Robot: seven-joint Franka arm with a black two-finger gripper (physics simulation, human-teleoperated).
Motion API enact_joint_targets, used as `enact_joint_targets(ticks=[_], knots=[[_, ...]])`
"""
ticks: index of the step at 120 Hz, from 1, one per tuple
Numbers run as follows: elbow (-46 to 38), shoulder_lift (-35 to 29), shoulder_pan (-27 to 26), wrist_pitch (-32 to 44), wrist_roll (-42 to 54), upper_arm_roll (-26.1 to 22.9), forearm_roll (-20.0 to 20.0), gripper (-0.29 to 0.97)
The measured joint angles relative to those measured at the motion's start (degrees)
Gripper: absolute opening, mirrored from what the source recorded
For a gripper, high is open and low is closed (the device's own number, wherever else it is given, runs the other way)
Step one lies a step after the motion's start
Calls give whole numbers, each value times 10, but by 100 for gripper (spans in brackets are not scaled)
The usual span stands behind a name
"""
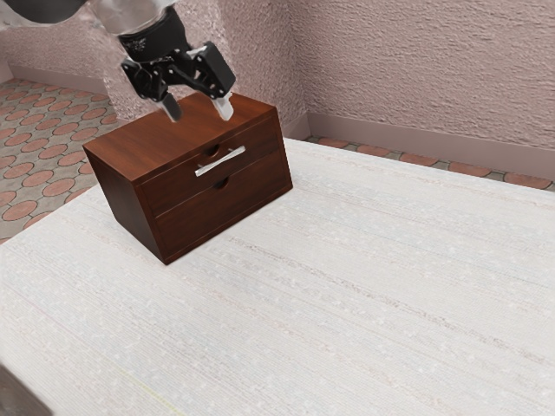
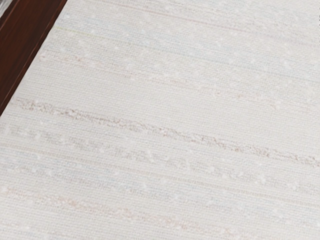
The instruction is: Pull the drawer handle with one arm to open the drawer
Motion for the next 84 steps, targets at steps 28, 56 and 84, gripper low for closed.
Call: enact_joint_targets(ticks=[28, 56, 84], knots=[[-6, 42, -37, 50, -3, -12, 9, 68], [-6, 99, -50, 143, -21, -10, -14, 68], [59, 184, -92, 224, -57, 5, 99, 65]])
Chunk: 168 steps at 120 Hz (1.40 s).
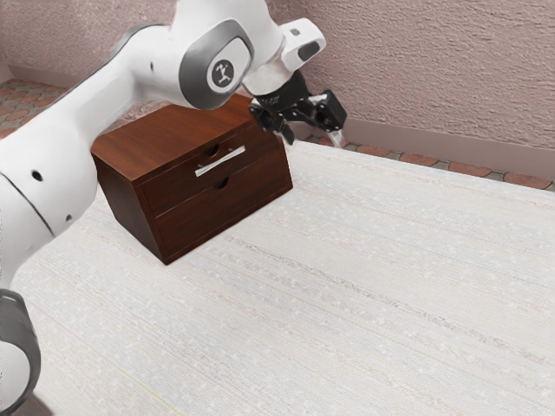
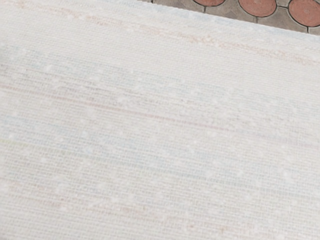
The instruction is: Pull the drawer handle with one arm to open the drawer
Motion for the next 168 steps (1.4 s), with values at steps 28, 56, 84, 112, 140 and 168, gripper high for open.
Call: enact_joint_targets(ticks=[28, 56, 84, 112, 140, 168], knots=[[-2, -27, 3, -28, -26, 55, 70, 66], [-4, -30, 2, -64, 14, 46, 36, 64], [-4, -29, 11, -53, 99, 57, -10, 64], [-6, -29, 11, -62, 149, 70, 19, 67], [-9, -13, 9, -69, 191, 75, 43, 63], [60, 37, -3, -60, 262, 79, 85, 61]])
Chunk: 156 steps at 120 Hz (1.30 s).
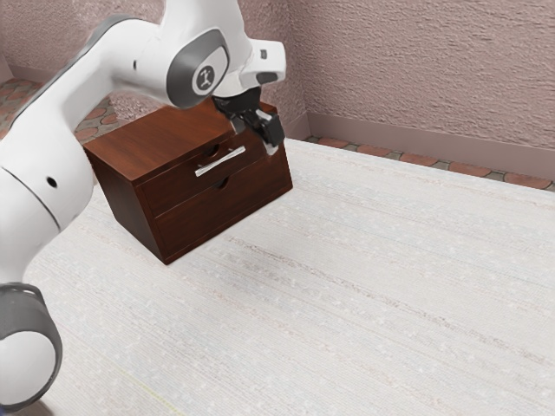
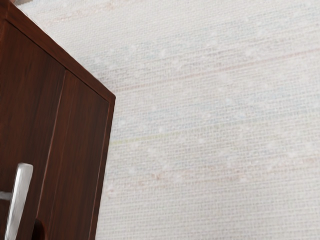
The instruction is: Pull the drawer handle with one arm to open the drawer
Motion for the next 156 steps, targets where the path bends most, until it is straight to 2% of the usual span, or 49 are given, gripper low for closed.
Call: enact_joint_targets(ticks=[10, 20, 28, 44, 66, 99, 156], knots=[[35, 27, -14, -25, 23, 4, 6, 61], [44, 38, -42, -49, 39, 63, 8, 61], [46, 41, -51, -66, 47, 82, 10, 61], [70, 60, -54, -78, 57, 88, 10, 61], [81, 79, -54, -43, 66, 90, 11, 62], [81, 80, -54, 8, 81, 140, 32, 63], [71, 77, -54, 1, 94, 169, 56, 61]])
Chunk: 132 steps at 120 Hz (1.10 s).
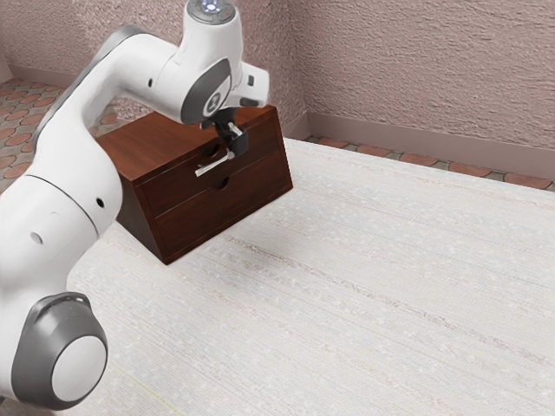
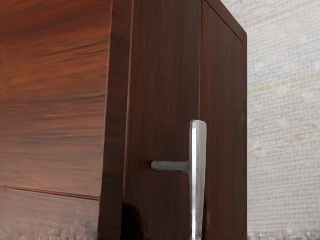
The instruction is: Pull the drawer handle with one arm to open the drawer
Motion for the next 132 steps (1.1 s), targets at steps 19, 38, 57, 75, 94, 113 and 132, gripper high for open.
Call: enact_joint_targets(ticks=[19, 38, 57, 75, 94, 113, 132], knots=[[-7, -2, -1, -5, 2, 2, 1, 52], [-10, -3, -3, -8, 4, 0, 1, 42], [-19, -4, -10, -9, 5, -1, 0, 37], [-25, -3, -10, -9, 6, 0, 0, 35], [-29, -3, -10, -9, 6, 0, 0, 33], [-35, -3, -9, -8, 4, 0, 0, 30], [-40, -3, -9, -7, 3, 0, -1, 26]])
